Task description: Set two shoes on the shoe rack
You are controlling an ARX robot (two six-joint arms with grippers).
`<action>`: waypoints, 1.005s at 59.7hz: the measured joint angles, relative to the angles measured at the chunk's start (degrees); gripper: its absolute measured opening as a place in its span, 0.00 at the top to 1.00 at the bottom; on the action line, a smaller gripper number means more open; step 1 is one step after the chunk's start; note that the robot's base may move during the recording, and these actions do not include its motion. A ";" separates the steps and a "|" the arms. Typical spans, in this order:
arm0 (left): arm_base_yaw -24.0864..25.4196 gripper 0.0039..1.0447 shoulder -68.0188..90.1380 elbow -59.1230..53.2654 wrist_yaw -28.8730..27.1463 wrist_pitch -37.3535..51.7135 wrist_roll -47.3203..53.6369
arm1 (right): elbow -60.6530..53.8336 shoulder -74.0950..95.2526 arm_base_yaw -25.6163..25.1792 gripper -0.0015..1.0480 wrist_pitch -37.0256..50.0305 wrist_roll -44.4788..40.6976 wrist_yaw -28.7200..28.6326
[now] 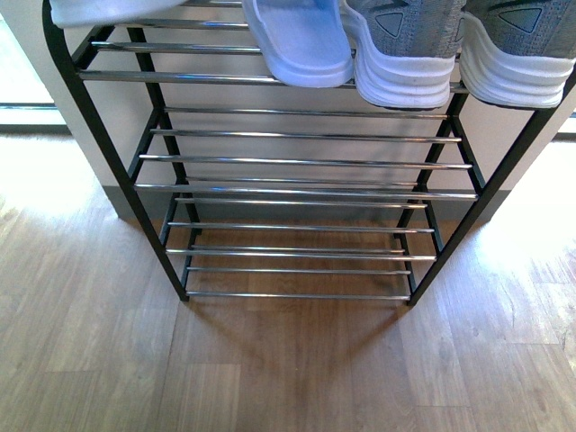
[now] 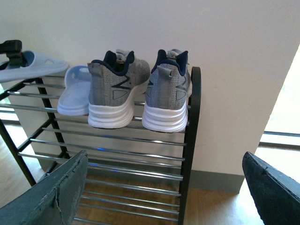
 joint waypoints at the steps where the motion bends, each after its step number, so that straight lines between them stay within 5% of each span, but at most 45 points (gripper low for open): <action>1: -0.20 0.09 -0.28 -0.48 0.04 0.26 0.15 | 0.00 0.00 0.00 0.09 0.00 0.00 0.00; 60: -2.19 0.09 -16.17 -20.13 1.64 6.51 2.27 | 0.00 0.00 0.00 0.09 0.00 0.00 0.00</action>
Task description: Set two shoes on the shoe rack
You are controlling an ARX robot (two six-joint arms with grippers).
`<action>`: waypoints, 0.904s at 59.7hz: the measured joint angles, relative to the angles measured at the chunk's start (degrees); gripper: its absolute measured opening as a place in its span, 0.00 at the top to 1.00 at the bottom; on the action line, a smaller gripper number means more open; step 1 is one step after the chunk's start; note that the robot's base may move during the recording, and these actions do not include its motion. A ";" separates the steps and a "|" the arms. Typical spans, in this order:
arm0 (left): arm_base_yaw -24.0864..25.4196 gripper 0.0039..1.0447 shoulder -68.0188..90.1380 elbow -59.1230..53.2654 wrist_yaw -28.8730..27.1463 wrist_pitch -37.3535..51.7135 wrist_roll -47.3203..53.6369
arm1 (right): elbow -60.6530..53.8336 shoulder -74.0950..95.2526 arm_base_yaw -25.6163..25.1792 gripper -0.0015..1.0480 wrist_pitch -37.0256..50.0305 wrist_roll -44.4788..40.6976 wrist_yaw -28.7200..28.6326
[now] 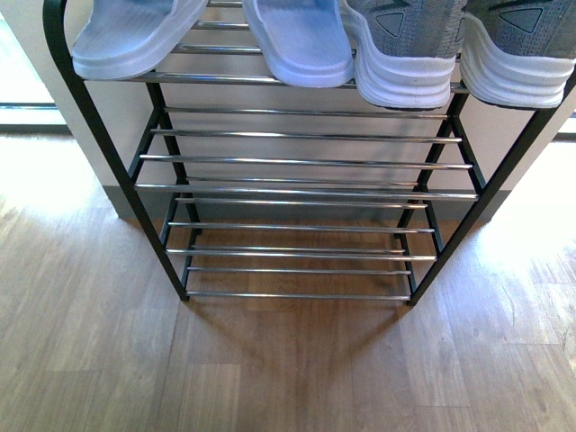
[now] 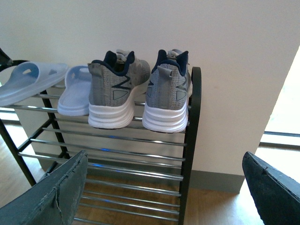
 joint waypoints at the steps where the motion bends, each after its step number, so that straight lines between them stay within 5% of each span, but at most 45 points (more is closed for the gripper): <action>1: -0.09 0.09 -0.28 -0.17 0.04 0.26 0.20 | 0.00 0.00 0.00 0.09 0.00 0.00 0.00; 22: -6.49 0.09 -13.79 -9.16 -6.34 13.09 8.48 | 0.00 0.00 0.00 0.09 0.00 0.00 0.00; 39: -3.04 0.09 -15.10 -11.69 -13.33 22.82 10.01 | 0.00 0.00 0.00 0.09 0.00 0.00 0.00; 46: -2.12 0.25 -16.96 -17.29 -5.25 30.51 9.86 | 0.00 0.00 0.00 0.09 0.00 0.00 0.00; 54: -0.98 0.43 -22.08 -27.36 -2.69 35.65 9.88 | 0.00 0.00 0.00 0.09 0.00 0.00 0.00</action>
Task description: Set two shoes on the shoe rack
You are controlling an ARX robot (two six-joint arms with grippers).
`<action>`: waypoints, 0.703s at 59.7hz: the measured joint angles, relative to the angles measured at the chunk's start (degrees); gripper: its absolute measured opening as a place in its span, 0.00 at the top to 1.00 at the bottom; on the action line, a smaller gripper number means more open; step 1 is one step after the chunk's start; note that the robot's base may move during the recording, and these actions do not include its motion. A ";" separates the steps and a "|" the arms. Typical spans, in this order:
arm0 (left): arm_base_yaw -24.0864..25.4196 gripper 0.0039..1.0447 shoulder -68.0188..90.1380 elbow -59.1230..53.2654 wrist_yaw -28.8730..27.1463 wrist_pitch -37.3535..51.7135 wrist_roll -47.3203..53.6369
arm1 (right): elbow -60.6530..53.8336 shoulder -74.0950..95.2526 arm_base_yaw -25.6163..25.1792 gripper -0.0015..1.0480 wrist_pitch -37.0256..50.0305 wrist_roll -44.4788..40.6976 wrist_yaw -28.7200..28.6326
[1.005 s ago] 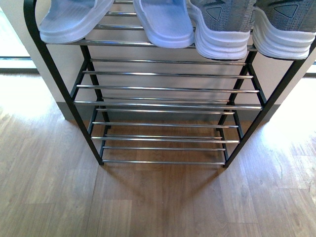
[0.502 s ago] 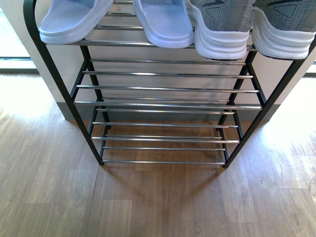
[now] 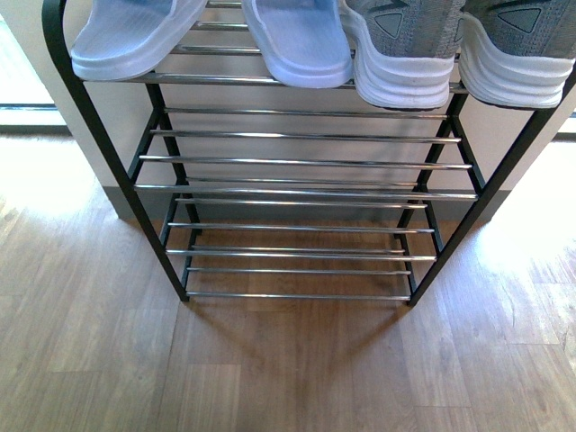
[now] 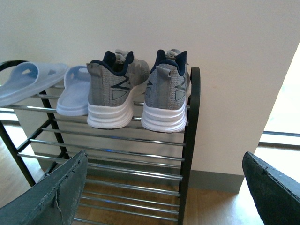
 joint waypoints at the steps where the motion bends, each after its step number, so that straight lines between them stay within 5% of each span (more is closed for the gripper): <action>1: 0.37 0.47 -0.98 -1.73 0.09 0.72 -0.02 | 0.00 0.00 0.00 0.09 0.00 0.00 0.00; 18: 4.09 1.00 -13.14 -21.38 3.32 7.17 -0.17 | 0.00 0.00 0.00 0.09 0.00 0.00 0.00; 42: 10.10 0.99 -32.46 -38.18 8.98 4.44 -0.20 | 0.00 0.00 0.00 0.09 0.00 0.00 0.00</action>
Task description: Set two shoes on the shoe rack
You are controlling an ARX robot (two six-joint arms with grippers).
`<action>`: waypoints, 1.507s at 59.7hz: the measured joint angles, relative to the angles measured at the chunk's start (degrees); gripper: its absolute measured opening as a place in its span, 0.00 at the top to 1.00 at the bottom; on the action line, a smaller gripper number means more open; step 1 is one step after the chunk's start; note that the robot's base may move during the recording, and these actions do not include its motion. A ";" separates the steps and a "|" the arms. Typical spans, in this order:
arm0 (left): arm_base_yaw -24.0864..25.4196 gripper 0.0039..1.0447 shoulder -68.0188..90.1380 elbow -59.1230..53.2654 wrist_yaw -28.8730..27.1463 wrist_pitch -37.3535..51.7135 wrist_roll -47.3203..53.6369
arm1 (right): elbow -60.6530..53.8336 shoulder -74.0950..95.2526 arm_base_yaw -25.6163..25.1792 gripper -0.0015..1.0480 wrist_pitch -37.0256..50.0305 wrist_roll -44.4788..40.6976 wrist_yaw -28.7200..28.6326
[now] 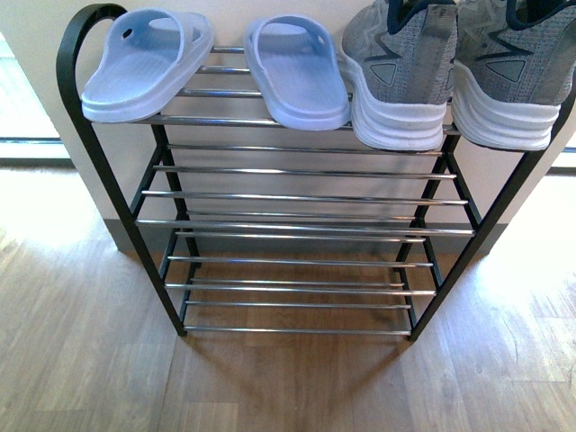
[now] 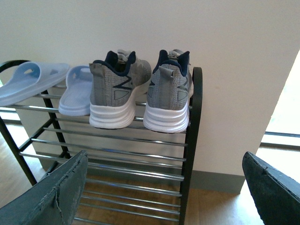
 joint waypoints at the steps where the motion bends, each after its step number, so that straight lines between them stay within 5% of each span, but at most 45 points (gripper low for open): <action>1: 0.00 0.99 -0.70 -0.35 0.00 -0.39 0.00 | 0.00 0.00 0.00 0.09 0.00 0.00 0.00; 90: 0.00 0.99 -42.86 -6.91 -0.02 -34.64 0.00 | 0.00 0.00 0.00 0.09 0.00 0.00 0.00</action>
